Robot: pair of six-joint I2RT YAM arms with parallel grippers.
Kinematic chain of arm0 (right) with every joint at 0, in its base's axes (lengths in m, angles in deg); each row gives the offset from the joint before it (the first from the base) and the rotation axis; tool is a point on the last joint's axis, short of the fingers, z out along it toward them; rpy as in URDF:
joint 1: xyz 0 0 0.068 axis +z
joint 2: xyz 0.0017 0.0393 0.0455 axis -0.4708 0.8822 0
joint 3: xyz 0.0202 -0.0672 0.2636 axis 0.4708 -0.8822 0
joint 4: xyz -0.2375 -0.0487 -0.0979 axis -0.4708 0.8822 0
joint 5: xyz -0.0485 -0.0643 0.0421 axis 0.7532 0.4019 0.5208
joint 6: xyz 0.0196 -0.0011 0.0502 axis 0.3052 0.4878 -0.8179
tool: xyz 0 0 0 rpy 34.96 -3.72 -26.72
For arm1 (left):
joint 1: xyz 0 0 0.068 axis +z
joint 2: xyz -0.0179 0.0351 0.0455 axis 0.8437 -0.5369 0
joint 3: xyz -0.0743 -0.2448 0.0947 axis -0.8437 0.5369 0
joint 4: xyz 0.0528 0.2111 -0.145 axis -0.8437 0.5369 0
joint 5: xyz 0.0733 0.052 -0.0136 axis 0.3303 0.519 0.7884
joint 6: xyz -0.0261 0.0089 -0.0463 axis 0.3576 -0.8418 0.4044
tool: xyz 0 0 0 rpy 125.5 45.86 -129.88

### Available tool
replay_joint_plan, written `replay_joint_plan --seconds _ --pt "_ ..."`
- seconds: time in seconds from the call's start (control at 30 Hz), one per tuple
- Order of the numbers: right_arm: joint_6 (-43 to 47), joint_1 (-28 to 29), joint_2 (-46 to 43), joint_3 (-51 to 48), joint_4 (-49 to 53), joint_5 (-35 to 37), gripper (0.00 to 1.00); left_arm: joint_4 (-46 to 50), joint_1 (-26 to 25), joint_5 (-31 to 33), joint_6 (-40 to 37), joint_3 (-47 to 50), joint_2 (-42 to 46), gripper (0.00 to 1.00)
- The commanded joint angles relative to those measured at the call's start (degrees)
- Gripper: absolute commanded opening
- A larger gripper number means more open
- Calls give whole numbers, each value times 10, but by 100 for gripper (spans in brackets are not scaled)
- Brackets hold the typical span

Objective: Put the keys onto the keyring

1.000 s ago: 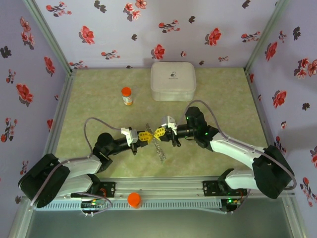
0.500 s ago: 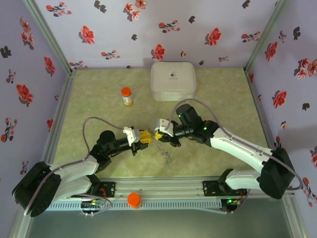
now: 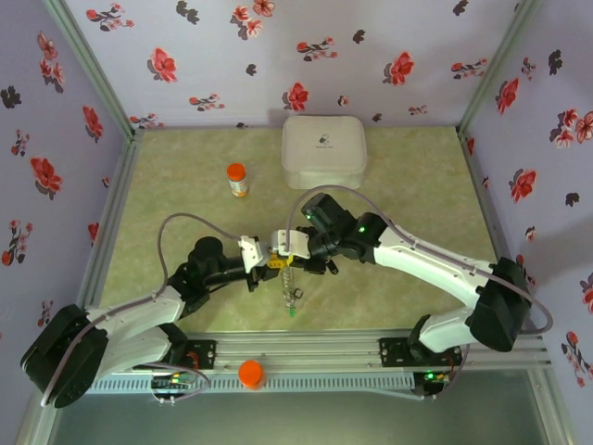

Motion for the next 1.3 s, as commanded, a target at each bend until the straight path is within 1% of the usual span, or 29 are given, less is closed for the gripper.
replay_joint_plan --seconds 0.0,0.07,0.13,0.17,0.2,0.23,0.27,0.33,0.37,0.47,0.63,0.73,1.1,1.27 --pt "10 9 1 20 14 3 0 -8 -3 -16 -14 -25 -6 8" --pt "6 9 -1 21 14 -3 0 -7 -3 -21 -15 -25 -7 0" --pt "-2 7 -9 16 3 -5 0 -11 -3 -24 -14 -22 -6 0" --pt "-13 1 -21 8 -10 -11 8 -19 -3 -23 -12 -17 -4 0" --pt "-25 -12 -35 -5 -28 -32 17 -35 -3 -24 -9 -13 -2 0" --pt "-40 -32 -53 -25 -52 -70 21 -53 -3 -24 -5 -12 1 0" --pt "-61 -57 -73 -50 -83 -115 23 -72 -3 -24 2 7 3 0" --pt "-91 -93 -105 -101 -149 -176 24 -105 -2 -24 10 16 6 0" --pt "-98 -104 -126 -132 -184 -195 24 -121 -3 -24 13 19 7 0" --pt "-119 -106 -157 -194 -260 -206 24 -167 -2 -26 23 29 8 0" --pt "-131 -104 -146 -207 -282 -229 23 -253 -2 -43 46 41 -9 0" --pt "-134 -99 -140 -212 -308 -239 22 -281 -3 -58 57 39 -25 0" --pt "-131 -93 -135 -215 -321 -225 19 -312 -3 -86 64 25 -59 0" --pt "-120 -93 -140 -217 -305 -213 21 -318 -3 -87 66 28 -57 0"
